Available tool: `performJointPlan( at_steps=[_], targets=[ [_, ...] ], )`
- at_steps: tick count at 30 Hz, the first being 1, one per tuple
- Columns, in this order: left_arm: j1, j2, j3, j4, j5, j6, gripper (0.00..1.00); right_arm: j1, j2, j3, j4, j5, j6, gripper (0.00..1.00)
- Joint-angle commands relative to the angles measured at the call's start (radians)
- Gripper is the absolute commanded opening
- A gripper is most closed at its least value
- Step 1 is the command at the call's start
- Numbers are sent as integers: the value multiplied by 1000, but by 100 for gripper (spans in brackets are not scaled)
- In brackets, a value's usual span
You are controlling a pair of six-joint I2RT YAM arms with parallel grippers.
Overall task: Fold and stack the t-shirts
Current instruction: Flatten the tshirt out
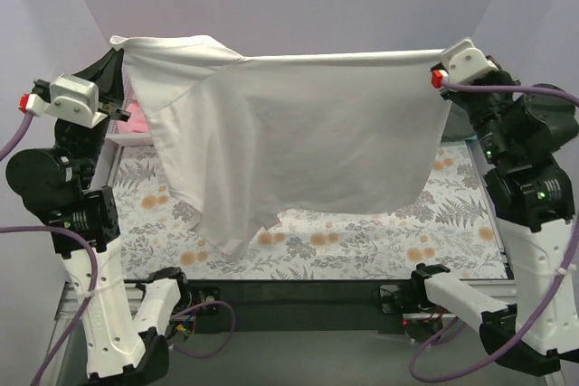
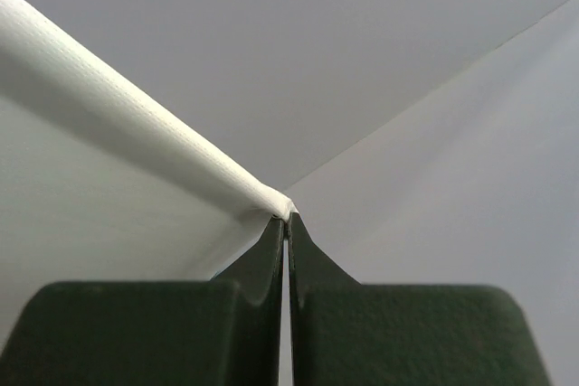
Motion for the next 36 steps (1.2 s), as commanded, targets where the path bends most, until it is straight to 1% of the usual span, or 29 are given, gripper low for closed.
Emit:
performJointPlan(
  at_steps=[1, 3, 5, 9, 10, 11, 13, 14, 15, 16, 17, 18, 19, 20, 21, 22, 23, 24, 25, 26, 27, 28, 29, 30, 31, 32, 33, 34, 36],
  targets=[
    [6, 79, -1, -77, 25, 35, 0, -5, 88, -78, 67, 28, -66, 1],
    [6, 108, -24, -113, 33, 44, 0, -5, 122, -137, 117, 26, -95, 1],
    [6, 163, -54, -150, 37, 61, 0, -7, 159, -238, 174, 40, -112, 1],
    [4, 267, -119, -143, 91, 78, 0, -8, 242, -370, 280, -9, -127, 1],
    [-9, 331, -122, -141, 94, 78, 0, -10, 265, -399, 324, -31, -126, 1],
    [-20, 365, -122, -137, 62, 75, 0, -8, 286, -443, 351, -34, -126, 1],
    [-58, 446, -128, -134, 36, 90, 0, -14, 369, -473, 407, -43, -117, 1],
    [-68, 518, -136, -100, 30, 101, 0, -20, 400, -484, 426, -41, -117, 1],
    [-80, 554, -147, -78, 14, 135, 0, -25, 468, -490, 443, -40, -110, 1],
    [-109, 589, -159, -56, -1, 149, 0, -33, 505, -485, 446, -41, -107, 1],
    [-124, 673, -161, 5, -13, 158, 0, -42, 580, -479, 502, -40, -107, 1],
    [-153, 716, -151, 17, -36, 179, 0, -48, 620, -455, 521, -35, -109, 1],
    [-164, 822, -109, 30, -59, 175, 0, -57, 698, -432, 546, -32, -103, 1],
    [-174, 823, -77, 34, -64, 169, 0, -60, 699, -409, 547, -35, -103, 1],
    [-183, 935, -41, 34, -75, 166, 0, -65, 781, -383, 547, -35, -97, 1],
    [-189, 989, -7, 37, -126, 144, 0, -65, 821, -320, 549, -29, -92, 1],
    [-189, 1043, 84, 34, -139, 132, 0, -67, 902, -291, 547, -20, -89, 1],
    [-189, 1106, 130, 26, -148, 123, 0, -67, 941, -256, 535, -9, -87, 1],
    [-189, 1207, 189, 20, -177, 101, 0, -67, 979, -188, 521, 15, -74, 1],
    [-189, 1264, 238, 3, -181, 97, 0, -68, 1013, -147, 508, 27, -68, 2],
    [-221, 1315, 357, -20, -178, 101, 0, -70, 1079, -107, 459, 44, -63, 16],
    [-223, 1408, 428, -63, -181, 106, 2, -67, 1105, -70, 423, 79, -46, 25],
    [-223, 1447, 571, -134, -190, 95, 21, -73, 1133, 11, 393, 86, -32, 34],
    [-221, 1479, 630, -170, -184, 98, 33, -77, 1139, 44, 353, 83, -19, 54],
    [-223, 1511, 681, -207, -181, 103, 47, -82, 1139, 76, 298, 78, -5, 63],
    [-221, 1539, 727, -257, -199, 100, 57, -92, 1133, 114, 262, 68, 26, 69],
    [-221, 1542, 752, -277, -201, 90, 62, -94, 1117, 137, 227, 57, 37, 77],
    [-220, 1534, 757, -294, -197, 90, 64, -93, 1104, 150, 157, 38, 49, 77],
    [-220, 1450, 697, -308, -197, 93, 67, -93, 1052, 165, 80, -3, 77, 76]
  ],
)
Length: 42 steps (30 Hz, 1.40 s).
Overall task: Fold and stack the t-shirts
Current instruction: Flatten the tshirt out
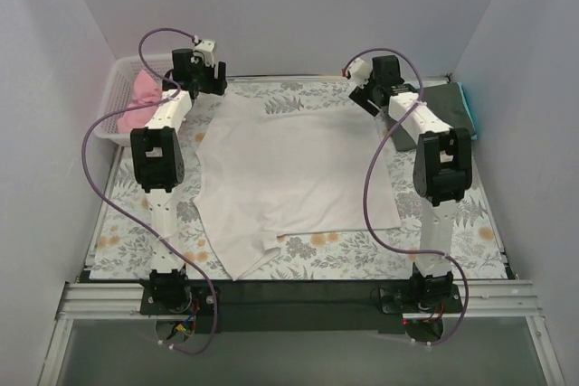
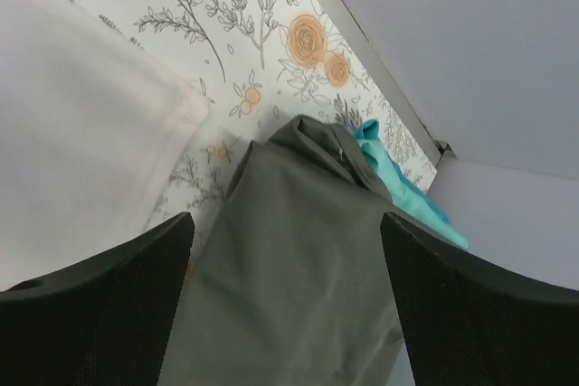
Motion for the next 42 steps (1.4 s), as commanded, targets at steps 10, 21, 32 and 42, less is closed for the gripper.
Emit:
performJointPlan(
  at_steps=[10, 21, 32, 42],
  targets=[
    [-4, -660, -551, -413, 181, 72, 59, -10, -384, -207, -603, -380, 125, 70],
    [-4, -812, -933, -579, 40, 156, 48, 15, -409, -476, -669, -385, 127, 59],
    [8, -562, -852, -485, -161, 90, 38, 24, -208, -414, -562, -322, 170, 55],
    [56, -608, -934, -548, -139, 211, 37, 44, -298, -590, -565, -291, 101, 54]
  ],
)
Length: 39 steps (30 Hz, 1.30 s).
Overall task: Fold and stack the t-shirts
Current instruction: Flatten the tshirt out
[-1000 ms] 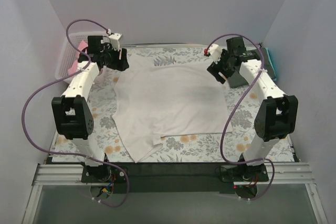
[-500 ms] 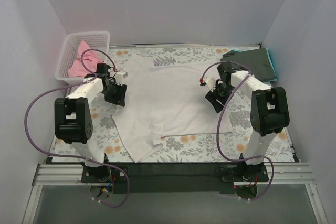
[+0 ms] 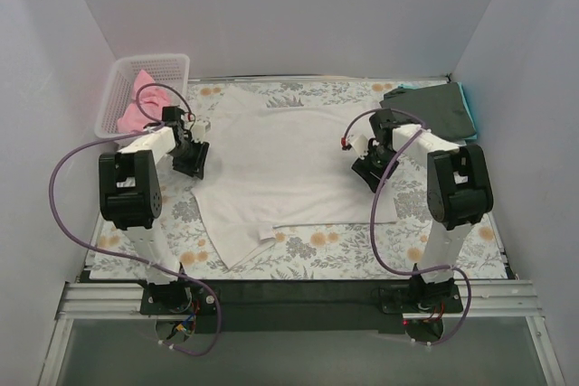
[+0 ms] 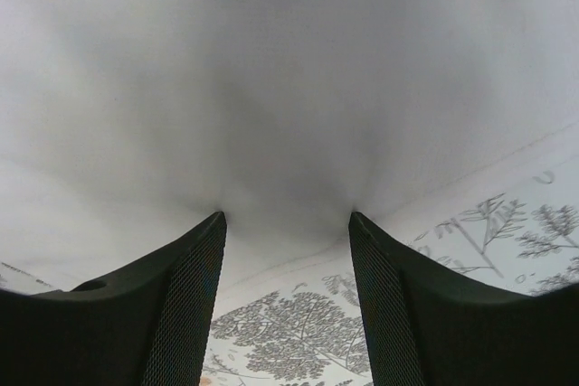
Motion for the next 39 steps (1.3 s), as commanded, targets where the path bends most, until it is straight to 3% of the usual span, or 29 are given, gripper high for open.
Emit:
performJointPlan(
  at_steps=[1, 6, 9, 16, 21, 26, 33, 35, 39],
  targets=[
    [1, -93, -122, -50, -31, 85, 37, 15, -56, -134, -31, 8, -37, 54],
    [3, -238, -248, -136, 4, 139, 37, 56, -193, -295, -69, -7, -66, 55],
    [1, -277, -253, -221, 52, 159, 36, 78, -262, -309, -80, -19, -80, 58],
    [3, -309, -66, -285, 167, 124, 37, 58, -195, -70, -112, -16, -59, 58],
    [-19, -188, 69, -187, 191, 67, 38, 49, -95, 95, -120, -29, -31, 56],
    [-22, -33, 99, -67, 158, 6, 35, 43, 21, 169, -117, -21, -4, 53],
    [-25, -27, -6, -5, 127, -25, 28, 41, 135, 244, -111, -38, 26, 46],
    [-23, -56, -82, -12, 70, -16, 22, 43, 143, 237, -109, -46, 26, 45],
    [-7, -157, -212, -35, 41, 12, 20, 49, 129, 208, -111, -72, 26, 44]
  ],
)
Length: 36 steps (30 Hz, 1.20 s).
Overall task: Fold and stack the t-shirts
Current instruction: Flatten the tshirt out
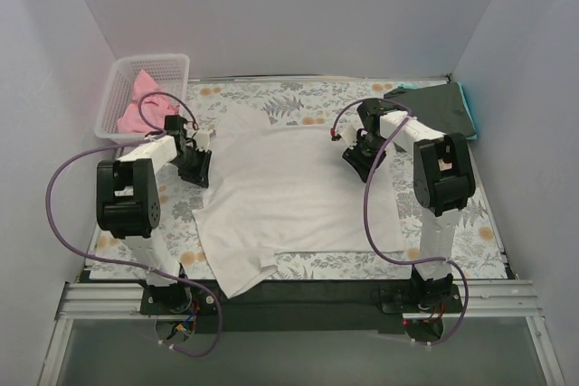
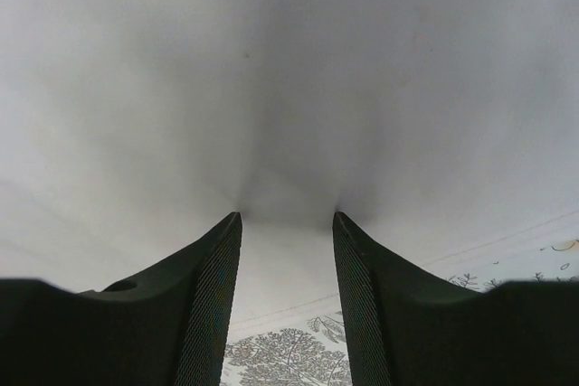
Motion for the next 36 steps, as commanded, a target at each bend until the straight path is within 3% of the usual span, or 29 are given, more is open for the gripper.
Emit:
performJointPlan(
  at_steps=[1, 5, 8, 13, 16, 20, 25, 36],
  targets=[
    [9, -96, -120, -56, -76, 24, 20, 4, -12, -18, -10, -54, 12, 44],
    [11, -162, -148, -77, -64, 39, 20, 31, -78, -96, -10, -86, 6, 42],
    [12, -143, 11, -134, 43, 18, 23, 21, -106, -84, -25, -135, 10, 45],
    [12, 37, 457, -215, 110, -28, 35, -55, -72, 189, -37, -176, 30, 51],
    [11, 173, 600, -234, 93, -60, 40, -111, 27, 425, -45, -134, 50, 51],
    [3, 298, 784, -224, 56, -112, 44, -142, 173, 585, -53, -65, 30, 50],
    [-11, 370, 812, -178, -1, -149, 50, -156, 251, 628, -11, -25, 15, 54],
    [-11, 378, 693, -123, -38, -169, 53, -165, 337, 648, 93, -18, 52, 58]
  ],
)
